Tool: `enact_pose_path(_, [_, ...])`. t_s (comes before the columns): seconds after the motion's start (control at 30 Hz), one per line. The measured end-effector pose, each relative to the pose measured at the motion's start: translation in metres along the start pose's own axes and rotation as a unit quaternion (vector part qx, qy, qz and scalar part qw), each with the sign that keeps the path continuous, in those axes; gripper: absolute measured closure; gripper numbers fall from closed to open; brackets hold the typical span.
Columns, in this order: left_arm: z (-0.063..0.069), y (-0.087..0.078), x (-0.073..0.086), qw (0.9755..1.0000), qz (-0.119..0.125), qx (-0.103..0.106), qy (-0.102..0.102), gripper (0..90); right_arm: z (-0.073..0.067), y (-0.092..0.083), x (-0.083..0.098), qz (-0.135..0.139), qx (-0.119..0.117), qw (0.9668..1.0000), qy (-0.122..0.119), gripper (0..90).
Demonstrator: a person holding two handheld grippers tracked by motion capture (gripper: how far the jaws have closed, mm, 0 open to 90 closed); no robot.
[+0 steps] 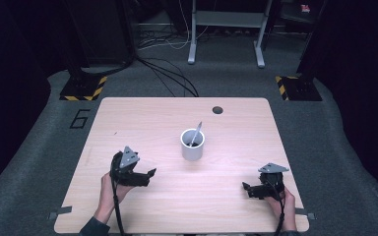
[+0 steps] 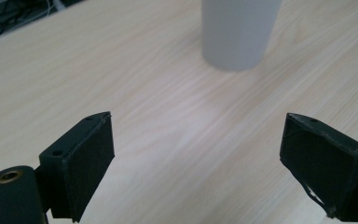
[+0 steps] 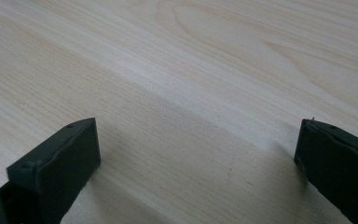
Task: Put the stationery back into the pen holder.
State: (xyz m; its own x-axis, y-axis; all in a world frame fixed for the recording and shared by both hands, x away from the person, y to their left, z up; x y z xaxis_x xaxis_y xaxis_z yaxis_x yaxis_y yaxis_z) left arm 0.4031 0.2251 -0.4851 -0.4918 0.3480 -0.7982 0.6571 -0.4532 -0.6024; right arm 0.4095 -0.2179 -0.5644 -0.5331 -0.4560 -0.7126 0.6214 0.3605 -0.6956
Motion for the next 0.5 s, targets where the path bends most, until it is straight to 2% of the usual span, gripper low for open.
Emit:
enact_pose_path(0.03, [-0.001, 0.002, 0.008, 0.9999, -0.009, -0.001, -0.011, 9.0, 0.0, 0.0, 0.0, 0.0, 0.0, 1.0, 0.0, 0.0])
enact_pose_path(0.17, [-0.009, 0.006, 0.037, 0.9988, -0.041, -0.011, -0.023, 5.5, 0.0, 0.0, 0.0, 0.0, 0.0, 1.0, 0.0, 0.0])
enact_pose_path(0.23, [-0.013, 0.008, 0.049, 0.9978, -0.052, -0.021, -0.036, 2.7, 0.0, 0.0, 0.0, 0.0, 0.0, 1.0, 0.0, 0.0])
enact_pose_path(0.43, [-0.022, 0.014, 0.079, 0.9954, -0.071, -0.036, -0.053, 0.0, 0.0, 0.0, 0.0, 0.0, 0.0, 1.0, 0.0, 0.0])
enact_pose_path(0.5, [-0.024, 0.015, 0.086, 0.9953, -0.069, -0.044, -0.051, 0.0, 0.0, 0.0, 0.0, 0.0, 0.0, 1.0, 0.0, 0.0])
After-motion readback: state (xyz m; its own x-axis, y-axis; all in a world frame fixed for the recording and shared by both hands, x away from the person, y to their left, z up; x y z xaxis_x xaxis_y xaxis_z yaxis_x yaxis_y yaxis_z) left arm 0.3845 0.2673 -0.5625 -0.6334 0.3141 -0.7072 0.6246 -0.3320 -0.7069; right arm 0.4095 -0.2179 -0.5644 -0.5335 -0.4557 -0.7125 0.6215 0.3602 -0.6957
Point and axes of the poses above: each handheld gripper's, and its own axes: y roughly forward along the jaws, x roughly out of its underside, z roughly to its right, the point moved 5 cm from there along y, roughly forward along the jaws, and after that the axes turned 7 degrees about -y, right-handed, at the moved point
